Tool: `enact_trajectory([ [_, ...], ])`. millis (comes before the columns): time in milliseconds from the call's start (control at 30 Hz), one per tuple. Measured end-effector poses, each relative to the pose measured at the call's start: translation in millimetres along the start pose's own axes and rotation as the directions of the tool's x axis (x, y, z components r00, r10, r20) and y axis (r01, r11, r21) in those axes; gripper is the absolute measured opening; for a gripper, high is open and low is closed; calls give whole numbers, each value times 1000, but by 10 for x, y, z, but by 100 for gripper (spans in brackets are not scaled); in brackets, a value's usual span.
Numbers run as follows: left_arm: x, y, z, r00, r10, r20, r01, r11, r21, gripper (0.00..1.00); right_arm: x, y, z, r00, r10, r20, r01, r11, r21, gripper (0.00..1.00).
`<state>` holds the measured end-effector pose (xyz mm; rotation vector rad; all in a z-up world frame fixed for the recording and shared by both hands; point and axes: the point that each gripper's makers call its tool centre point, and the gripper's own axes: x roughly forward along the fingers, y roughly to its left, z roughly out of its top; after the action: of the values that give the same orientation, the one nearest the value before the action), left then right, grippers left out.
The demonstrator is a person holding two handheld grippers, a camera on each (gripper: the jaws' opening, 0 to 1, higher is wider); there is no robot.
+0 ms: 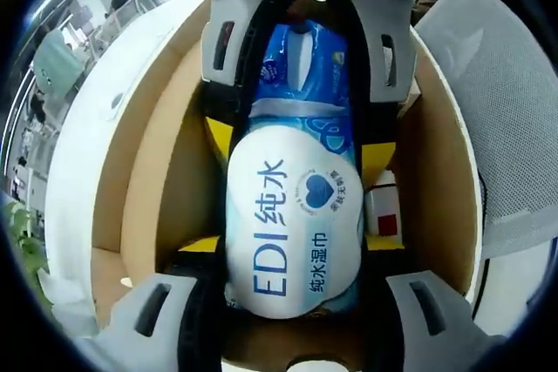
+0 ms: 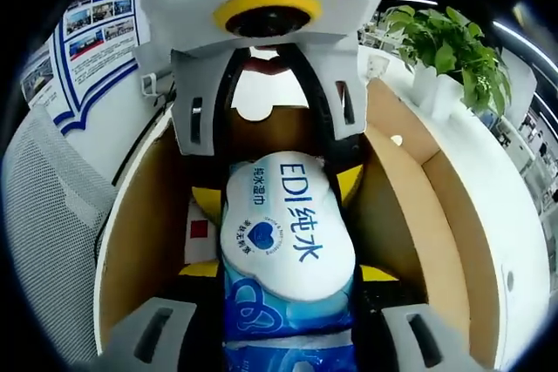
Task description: Operate the shoe box by opening the lid, removing the specified soft item, and placing it in the target area until the item is outside and the box remains undamaged.
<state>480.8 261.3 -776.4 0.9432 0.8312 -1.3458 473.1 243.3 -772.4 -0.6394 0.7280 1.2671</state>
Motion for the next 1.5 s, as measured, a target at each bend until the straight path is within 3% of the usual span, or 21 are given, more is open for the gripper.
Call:
enact_trajectory([
  [500,80,-15,3,1000,10,19,-10,1000,27,65,118,6,-24,1000,-10,-16,9,1000,-18,58],
  [900,69,-4,19,998,30,50,-32,998,47,63,111,-26,-8,999,-28,37,29,999,-24,51],
  [1500,12,-9,5,999,33,7,-33,998,60,61,74,-53,54,998,-53,37,53,999,-8,46],
])
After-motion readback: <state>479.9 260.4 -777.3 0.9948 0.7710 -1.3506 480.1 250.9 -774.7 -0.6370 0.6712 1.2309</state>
